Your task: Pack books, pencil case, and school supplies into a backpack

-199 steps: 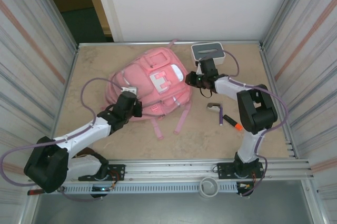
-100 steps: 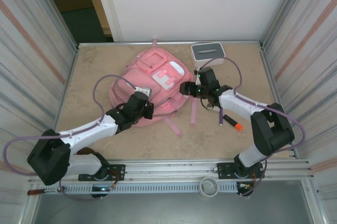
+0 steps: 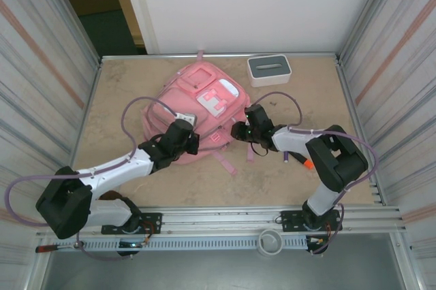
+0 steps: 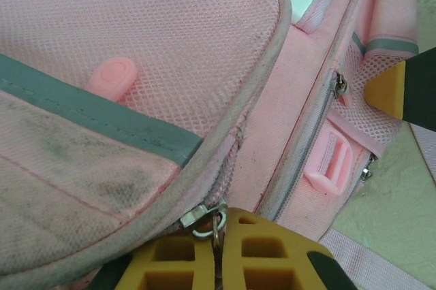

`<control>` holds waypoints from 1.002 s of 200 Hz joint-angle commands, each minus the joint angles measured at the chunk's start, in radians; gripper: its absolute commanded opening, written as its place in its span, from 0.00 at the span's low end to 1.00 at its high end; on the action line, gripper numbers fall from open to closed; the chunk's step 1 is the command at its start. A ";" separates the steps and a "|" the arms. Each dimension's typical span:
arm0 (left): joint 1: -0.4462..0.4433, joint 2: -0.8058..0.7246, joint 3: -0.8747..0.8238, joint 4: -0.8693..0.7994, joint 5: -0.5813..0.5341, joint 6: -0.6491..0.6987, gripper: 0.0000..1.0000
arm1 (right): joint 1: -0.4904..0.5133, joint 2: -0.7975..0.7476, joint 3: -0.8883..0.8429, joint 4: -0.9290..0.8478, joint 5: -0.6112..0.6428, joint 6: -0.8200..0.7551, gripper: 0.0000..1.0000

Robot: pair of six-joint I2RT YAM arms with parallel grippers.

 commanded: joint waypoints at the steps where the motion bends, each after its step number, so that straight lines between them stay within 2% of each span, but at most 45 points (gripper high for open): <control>1: 0.002 -0.057 -0.027 0.023 -0.060 0.019 0.00 | -0.031 0.009 0.019 0.024 0.002 -0.024 0.16; 40: 0.091 -0.125 -0.068 0.000 -0.053 0.042 0.00 | -0.097 -0.035 -0.006 -0.026 0.006 -0.099 0.02; 80: 0.209 -0.141 -0.071 -0.041 -0.015 0.058 0.00 | -0.111 -0.071 0.032 -0.089 0.033 -0.188 0.00; 109: 0.219 -0.158 -0.080 -0.048 -0.010 0.059 0.00 | -0.127 -0.068 0.061 -0.107 0.035 -0.198 0.00; 147: 0.212 -0.198 -0.092 -0.038 0.135 0.068 0.00 | -0.126 -0.043 0.076 -0.096 0.022 -0.180 0.00; 200: 0.227 -0.266 -0.122 -0.076 0.020 0.066 0.00 | -0.147 -0.039 0.073 -0.111 0.020 -0.184 0.00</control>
